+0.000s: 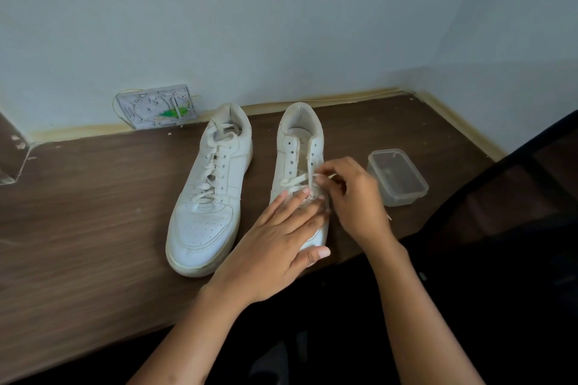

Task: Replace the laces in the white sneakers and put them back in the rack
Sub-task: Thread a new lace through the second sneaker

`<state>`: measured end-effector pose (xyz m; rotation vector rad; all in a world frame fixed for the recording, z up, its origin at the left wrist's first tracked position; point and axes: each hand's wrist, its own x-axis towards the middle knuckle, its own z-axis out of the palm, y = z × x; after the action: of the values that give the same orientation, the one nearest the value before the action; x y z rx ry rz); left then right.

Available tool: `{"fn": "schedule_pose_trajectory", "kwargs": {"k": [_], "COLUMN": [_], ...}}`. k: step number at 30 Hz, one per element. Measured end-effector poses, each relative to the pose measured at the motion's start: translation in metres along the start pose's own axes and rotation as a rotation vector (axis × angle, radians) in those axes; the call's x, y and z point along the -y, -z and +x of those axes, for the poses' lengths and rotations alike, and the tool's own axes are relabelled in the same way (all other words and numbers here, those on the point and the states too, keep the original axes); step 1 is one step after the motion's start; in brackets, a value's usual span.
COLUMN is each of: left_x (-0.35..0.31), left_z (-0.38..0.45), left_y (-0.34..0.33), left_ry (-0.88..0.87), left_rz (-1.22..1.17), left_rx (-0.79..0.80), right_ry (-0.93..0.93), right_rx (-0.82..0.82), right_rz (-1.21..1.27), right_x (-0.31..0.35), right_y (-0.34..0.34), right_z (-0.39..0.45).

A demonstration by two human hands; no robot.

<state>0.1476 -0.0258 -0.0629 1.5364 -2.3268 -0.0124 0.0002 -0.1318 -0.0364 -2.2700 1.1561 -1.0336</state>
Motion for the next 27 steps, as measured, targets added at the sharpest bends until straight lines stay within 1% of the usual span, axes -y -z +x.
{"fn": "schedule_pose_trajectory", "kwargs": {"k": [2,4,5,7,9,11,14,15,16,19,20,21,23,25,27], "left_x": [0.000,0.001,0.001,0.002,0.002,0.002,0.003,0.004,0.004,0.006,0.007,0.008,0.011,0.014,0.016], "left_z": [0.001,0.001,0.001,0.002,0.002,0.002,0.002,0.001,0.001,0.003,0.003,0.005,0.005,0.005,0.005], "left_y": [0.000,0.000,0.000,0.000,-0.001,0.000,0.000,0.001,0.001,0.003,0.004,0.005,0.008,0.011,0.014], "left_ry": [-0.003,-0.009,-0.009,-0.007,-0.005,-0.002,0.002,0.004,0.008,0.022,0.028,0.035,0.059,0.086,0.134], "left_rz": [0.000,-0.015,-0.020,-0.025,-0.031,-0.041,-0.094,-0.122,-0.153,-0.235,-0.261,-0.290,-0.316,-0.313,-0.338], "left_rx": [0.001,0.001,0.003,0.009,0.014,0.016,0.014,0.005,-0.012,-0.099,-0.133,-0.164,-0.215,-0.268,-0.336], "right_ry": [-0.016,-0.082,-0.126,-0.190,-0.211,-0.223,-0.267,-0.295,-0.324,-0.370,-0.368,-0.365,-0.376,-0.407,-0.421], "right_rx": [-0.088,-0.181,-0.202,-0.197,-0.191,-0.218,-0.234,-0.199,-0.129,0.201,0.282,0.310,0.282,0.290,0.383], "right_rz": [-0.027,-0.058,-0.064,-0.062,-0.078,-0.079,0.005,0.061,0.109,0.122,0.107,0.088,0.109,0.293,0.569], "right_x": [-0.002,-0.006,-0.008,-0.009,-0.008,-0.006,-0.003,-0.002,-0.002,-0.004,-0.004,-0.003,0.003,0.012,0.023], "right_y": [0.000,0.006,0.009,0.011,0.008,0.007,0.012,0.015,0.017,0.020,0.019,0.019,0.024,0.036,0.050], "right_z": [0.001,0.003,0.003,0.002,0.001,0.001,0.002,0.002,0.001,-0.004,-0.007,-0.009,-0.011,-0.012,-0.014]}}
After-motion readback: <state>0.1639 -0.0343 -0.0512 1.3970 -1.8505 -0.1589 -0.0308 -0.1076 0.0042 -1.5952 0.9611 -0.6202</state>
